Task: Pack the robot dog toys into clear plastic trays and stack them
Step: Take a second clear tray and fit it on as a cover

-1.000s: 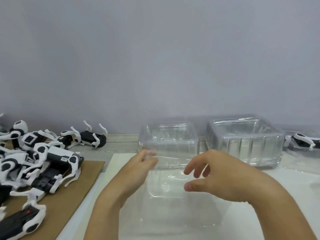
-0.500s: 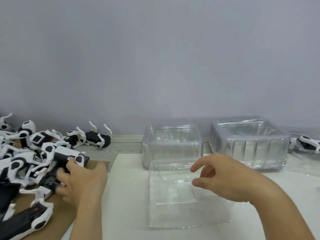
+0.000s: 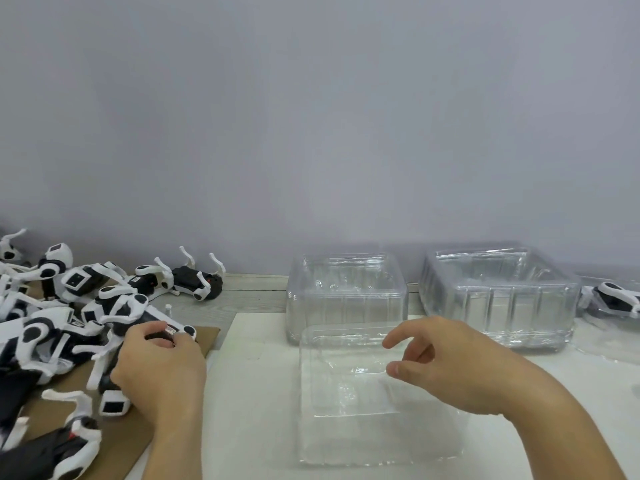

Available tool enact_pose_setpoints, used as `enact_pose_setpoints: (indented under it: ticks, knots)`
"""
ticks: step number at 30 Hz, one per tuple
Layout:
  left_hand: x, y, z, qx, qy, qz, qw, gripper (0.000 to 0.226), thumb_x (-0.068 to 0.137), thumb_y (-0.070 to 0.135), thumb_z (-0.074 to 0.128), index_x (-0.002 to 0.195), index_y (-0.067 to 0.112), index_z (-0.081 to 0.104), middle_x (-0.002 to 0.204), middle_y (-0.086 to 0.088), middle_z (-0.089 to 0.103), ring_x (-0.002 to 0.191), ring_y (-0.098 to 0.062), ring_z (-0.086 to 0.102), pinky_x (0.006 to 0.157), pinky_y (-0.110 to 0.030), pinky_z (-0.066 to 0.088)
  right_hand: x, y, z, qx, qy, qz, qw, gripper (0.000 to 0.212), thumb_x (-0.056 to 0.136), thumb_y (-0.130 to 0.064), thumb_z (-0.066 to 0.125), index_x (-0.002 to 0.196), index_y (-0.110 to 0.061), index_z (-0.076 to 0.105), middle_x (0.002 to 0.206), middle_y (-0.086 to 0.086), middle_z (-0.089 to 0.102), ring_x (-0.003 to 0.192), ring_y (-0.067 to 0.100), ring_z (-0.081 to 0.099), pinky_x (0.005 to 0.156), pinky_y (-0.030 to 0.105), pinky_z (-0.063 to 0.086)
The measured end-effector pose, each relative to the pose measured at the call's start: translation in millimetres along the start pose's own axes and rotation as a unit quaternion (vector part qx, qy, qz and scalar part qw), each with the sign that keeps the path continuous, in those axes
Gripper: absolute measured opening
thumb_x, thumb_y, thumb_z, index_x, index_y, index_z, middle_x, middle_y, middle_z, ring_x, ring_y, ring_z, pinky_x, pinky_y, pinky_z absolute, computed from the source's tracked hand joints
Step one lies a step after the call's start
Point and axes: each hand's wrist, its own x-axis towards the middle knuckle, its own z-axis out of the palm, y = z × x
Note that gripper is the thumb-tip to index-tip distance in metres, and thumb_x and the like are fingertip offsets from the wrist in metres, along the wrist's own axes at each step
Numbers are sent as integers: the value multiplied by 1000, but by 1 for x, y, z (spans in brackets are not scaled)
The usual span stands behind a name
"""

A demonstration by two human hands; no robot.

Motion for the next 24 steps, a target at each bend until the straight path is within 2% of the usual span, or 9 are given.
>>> enact_pose_setpoints:
  ticks: [3,5,7,9,10,13,16,21,24]
  knots:
    - [-5,8,-1,7,2,31,999,20,89,-5,56,105,4,64,66,1,50,78,-24,49,77,-42,45,0,-1,0,-4,2,-1,1000,23,89,-53,64,112,-50,58,98,-20,61,85,-3,61,68,15,47]
    - [-7,12,-2,21,-2,48,999,26,88,-9,53,108,5,63,67,-4,54,79,-25,49,85,-48,48,0,-1,0,-5,3,-2,1000,23,89,-53,63,112,-51,58,98,-20,60,86,-2,61,69,16,48]
    - [-9,15,-2,38,-3,53,998,31,87,-10,52,112,7,60,86,-16,63,85,-26,48,87,-48,45,-1,-1,0,-6,3,-2,1000,24,90,-53,63,113,-50,58,99,-20,60,87,-2,61,71,17,48]
    - [-9,17,-3,40,-1,52,998,35,87,-9,54,117,10,56,117,-23,57,93,-31,48,91,-49,42,-1,-1,1,-7,4,-3,1000,24,90,-53,63,113,-50,58,99,-20,60,87,-2,61,72,17,49]
    - [-9,19,-3,38,-3,55,998,38,86,-9,55,118,11,55,124,-23,53,98,-35,49,93,-49,41,-1,-1,1,-6,4,-5,1000,24,90,-53,63,113,-50,58,99,-20,60,88,-2,60,73,17,49]
    - [-8,22,-5,37,-15,83,996,38,85,-9,53,116,13,57,114,-18,60,105,-33,49,91,-50,41,0,-2,0,-6,7,-9,1000,25,90,-53,62,114,-50,58,99,-20,59,89,-3,60,74,17,48]
    - [-12,26,-5,36,-21,121,992,37,86,-9,53,113,14,62,102,-9,67,93,-21,39,87,-46,42,0,-3,1,-2,10,-12,1000,24,90,-54,62,113,-51,58,99,-20,59,89,-3,59,69,16,47]
    - [-19,39,-4,28,-10,228,973,26,87,-7,61,106,9,68,94,-8,68,83,-23,53,78,-28,35,0,-5,0,3,24,-27,999,22,91,-52,61,113,-49,59,97,-19,60,86,-3,60,64,13,44]
    - [-18,46,-7,-23,-16,241,970,20,91,-3,58,100,10,70,91,-6,68,77,-25,60,78,-19,35,1,-7,0,17,47,-41,998,20,93,-47,61,113,-46,61,93,-17,62,86,-4,59,64,13,43]
